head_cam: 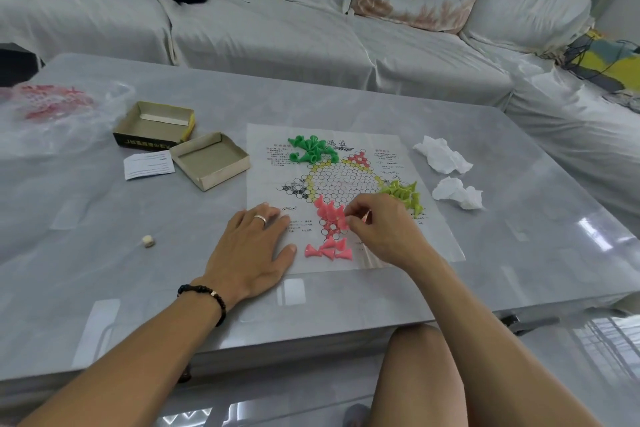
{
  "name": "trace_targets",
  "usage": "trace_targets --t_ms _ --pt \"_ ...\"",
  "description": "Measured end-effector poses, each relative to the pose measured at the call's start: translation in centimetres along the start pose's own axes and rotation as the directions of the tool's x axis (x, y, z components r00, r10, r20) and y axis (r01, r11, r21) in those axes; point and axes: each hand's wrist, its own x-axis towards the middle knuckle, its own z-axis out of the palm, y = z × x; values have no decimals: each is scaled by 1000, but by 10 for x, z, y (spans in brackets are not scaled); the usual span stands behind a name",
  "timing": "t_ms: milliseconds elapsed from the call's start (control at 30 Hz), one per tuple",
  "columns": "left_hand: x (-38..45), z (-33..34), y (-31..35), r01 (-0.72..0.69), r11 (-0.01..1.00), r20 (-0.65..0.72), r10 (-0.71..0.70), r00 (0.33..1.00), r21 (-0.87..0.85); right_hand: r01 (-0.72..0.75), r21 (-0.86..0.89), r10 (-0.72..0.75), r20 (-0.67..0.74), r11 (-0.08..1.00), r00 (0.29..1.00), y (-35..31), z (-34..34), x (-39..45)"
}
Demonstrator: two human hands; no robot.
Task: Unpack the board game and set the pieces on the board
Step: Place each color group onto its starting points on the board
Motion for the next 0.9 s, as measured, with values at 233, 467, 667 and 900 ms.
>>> trace_targets --t_ms 233,467,667,900 --pt "0 0 1 14 1000 -13 -14 1000 -15 72 -152 -69 27 986 997 -17 9 27" --pt "1 -1 1 8 1000 -20 -8 1000 -17 64 -183 -53 61 981 997 -9 26 36" --pt "0 -2 2 12 1000 -12 -12 1000 -2 66 -167 -56 61 984 997 -10 29 36" --pt "0 -2 2 7 1000 -23 -7 1000 -25 61 -133 -61 8 989 998 -11 16 25"
